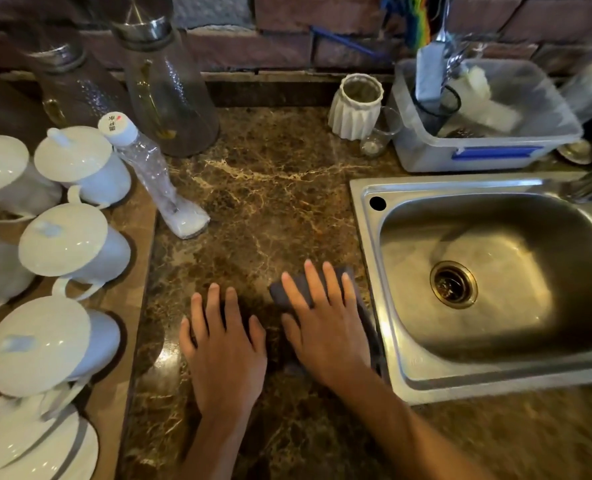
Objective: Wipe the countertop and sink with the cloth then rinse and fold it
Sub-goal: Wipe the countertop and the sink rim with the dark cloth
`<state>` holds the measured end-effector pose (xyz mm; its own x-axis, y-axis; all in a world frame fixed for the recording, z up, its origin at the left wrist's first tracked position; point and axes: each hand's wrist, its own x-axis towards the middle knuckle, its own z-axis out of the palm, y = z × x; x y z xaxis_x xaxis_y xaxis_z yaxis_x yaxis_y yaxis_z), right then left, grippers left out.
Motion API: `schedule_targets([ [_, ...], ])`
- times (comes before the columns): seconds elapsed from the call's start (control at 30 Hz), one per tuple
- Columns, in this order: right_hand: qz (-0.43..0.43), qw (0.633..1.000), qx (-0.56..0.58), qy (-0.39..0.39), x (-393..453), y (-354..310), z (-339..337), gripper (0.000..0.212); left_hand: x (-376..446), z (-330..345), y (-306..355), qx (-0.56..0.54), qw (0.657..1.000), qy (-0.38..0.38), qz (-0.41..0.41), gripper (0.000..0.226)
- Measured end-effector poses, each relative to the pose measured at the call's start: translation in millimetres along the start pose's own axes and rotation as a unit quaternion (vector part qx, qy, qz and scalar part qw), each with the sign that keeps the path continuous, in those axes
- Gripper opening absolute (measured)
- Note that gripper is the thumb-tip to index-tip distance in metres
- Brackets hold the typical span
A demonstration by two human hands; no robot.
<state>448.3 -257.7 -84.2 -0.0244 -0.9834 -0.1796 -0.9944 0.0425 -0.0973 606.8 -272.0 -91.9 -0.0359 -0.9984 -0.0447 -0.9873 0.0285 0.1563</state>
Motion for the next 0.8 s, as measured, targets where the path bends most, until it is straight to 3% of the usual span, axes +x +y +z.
schedule_targets([
  [0.13,-0.015,0.999,-0.024,-0.034,-78.9,4.2,12.9,0.066,0.7,-2.4,0.5,-0.004,1.000,-0.014,-0.005,0.057],
  [0.23,-0.022,0.997,-0.049,-0.052,-77.9,23.3,9.9,0.067,2.5,-0.2,-0.2,-0.004,1.000,-0.023,-0.012,0.057],
  [0.47,0.009,1.000,-0.028,0.005,70.1,43.3,-16.4,0.060,4.0,2.5,1.0,-0.021,0.999,-0.024,-0.043,0.049],
  [0.67,0.042,0.999,-0.007,0.019,193.8,36.8,-22.3,0.061,5.7,1.8,1.0,-0.010,0.999,-0.038,-0.035,0.062],
  [0.8,-0.031,0.999,-0.025,0.026,192.2,16.0,-22.3,0.065,2.5,2.2,0.1,-0.040,0.998,-0.032,-0.036,0.067],
])
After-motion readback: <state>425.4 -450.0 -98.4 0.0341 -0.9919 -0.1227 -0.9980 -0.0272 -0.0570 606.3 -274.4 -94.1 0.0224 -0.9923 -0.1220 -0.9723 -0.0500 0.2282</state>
